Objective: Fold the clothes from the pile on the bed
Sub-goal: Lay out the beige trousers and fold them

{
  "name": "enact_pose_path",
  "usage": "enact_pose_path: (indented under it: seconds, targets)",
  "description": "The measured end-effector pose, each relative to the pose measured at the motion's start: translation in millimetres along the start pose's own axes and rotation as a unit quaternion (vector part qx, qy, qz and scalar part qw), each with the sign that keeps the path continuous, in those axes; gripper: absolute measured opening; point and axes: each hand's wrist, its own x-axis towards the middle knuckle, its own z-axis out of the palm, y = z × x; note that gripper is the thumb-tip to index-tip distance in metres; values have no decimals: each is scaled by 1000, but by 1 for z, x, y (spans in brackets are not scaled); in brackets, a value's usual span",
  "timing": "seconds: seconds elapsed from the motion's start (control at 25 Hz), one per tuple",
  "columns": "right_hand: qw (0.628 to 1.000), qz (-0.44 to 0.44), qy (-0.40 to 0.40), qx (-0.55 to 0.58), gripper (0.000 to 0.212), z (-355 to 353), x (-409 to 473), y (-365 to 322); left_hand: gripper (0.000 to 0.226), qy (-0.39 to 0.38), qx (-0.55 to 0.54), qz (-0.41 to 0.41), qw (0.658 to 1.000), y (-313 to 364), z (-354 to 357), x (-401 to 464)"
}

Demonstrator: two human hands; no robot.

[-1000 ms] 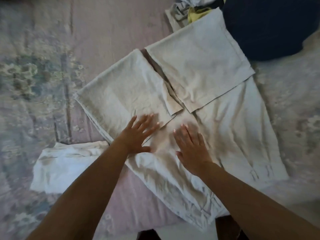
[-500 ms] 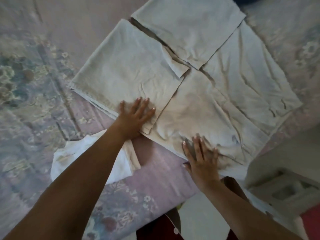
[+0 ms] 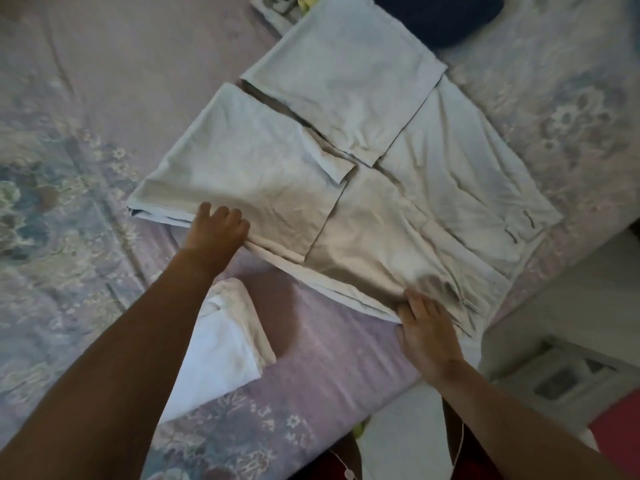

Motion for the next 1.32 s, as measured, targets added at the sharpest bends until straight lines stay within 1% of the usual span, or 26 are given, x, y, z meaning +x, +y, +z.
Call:
enact_pose_path:
  seconds: [0.04, 0.08, 0.16, 0.2, 0.24, 0.28, 0.32, 0.36, 0.4, 0.44, 0.48, 0.56, 0.68, 0.8, 0.84, 0.96, 1.08, 1.16, 1.24, 1.32]
  targets:
    - [1000, 8, 22, 15, 13, -10, 6, 6, 34, 18, 8, -12, 1000, -7, -8, 7]
    - [998, 19, 46, 28, 13, -18, 14, 14, 33, 34, 14, -26, 999, -13, -16, 16]
    - [992, 67, 81, 63, 26, -34, 33, 33, 36, 52, 18, -38, 998, -22, -32, 42]
    - [988, 99, 88, 78, 29, -43, 43, 43, 40, 48, 16, -43, 998, -25, -38, 56]
    - [984, 123, 99, 80, 30, -52, 53, 53, 42, 36, 12, -66, 997, -29, -48, 70]
    - [980, 151, 103, 79, 29, -63, 64, 66, 40, 21, 11, -97, 995, -33, -57, 87]
    - [976, 174, 103, 79, 29, -70, 78, 82, 33, 10, 11, -126, 992, -40, -65, 104]
    - [970, 209, 87, 94, 28, -78, 92, 98, 25, -12, 1, -157, 987, -49, -69, 122]
    - [962, 233, 80, 115, 29, -84, 105, 114, 24, -27, 0, -187, 982, -57, -72, 141]
    - [955, 246, 92, 135, 30, -87, 119, 129, 27, -45, 5, -207, 977, -63, -79, 159]
    - [950, 253, 111, 145, 28, -87, 132, 143, 28, -40, 23, -212, 976, -68, -85, 179]
    - [942, 282, 95, 157, 19, -87, 155, 168, 28, -8, 60, -198, 978, -73, -98, 222]
    - [930, 316, 77, 170, 22, -81, 182, 205, 26, -4, 68, -163, 984, -73, -120, 303]
    - [915, 348, 61, 197, 15, -76, 203, 236, 24, 30, 91, -99, 990, -69, -127, 378]
    - [906, 365, 60, 206, 14, -73, 210, 245, 24, 28, 99, -80, 991, -66, -126, 400]
    - [889, 405, 58, 203, 20, -57, 224, 275, 27, -23, 94, -65, 993, -53, -116, 447]
    - [875, 433, -12, 215, 14, -43, 234, 298, 33, -39, 81, -60, 994, -46, -102, 477]
    - [879, 426, -30, 212, 16, -36, 233, 305, 33, -51, 71, -68, 994, -53, -92, 483]
    - [896, 398, -6, 197, 21, -32, 228, 306, 27, -39, 65, -69, 995, -66, -87, 484]
    - [909, 374, 27, 182, 29, -29, 221, 303, 22, -33, 74, -43, 996, -75, -89, 485]
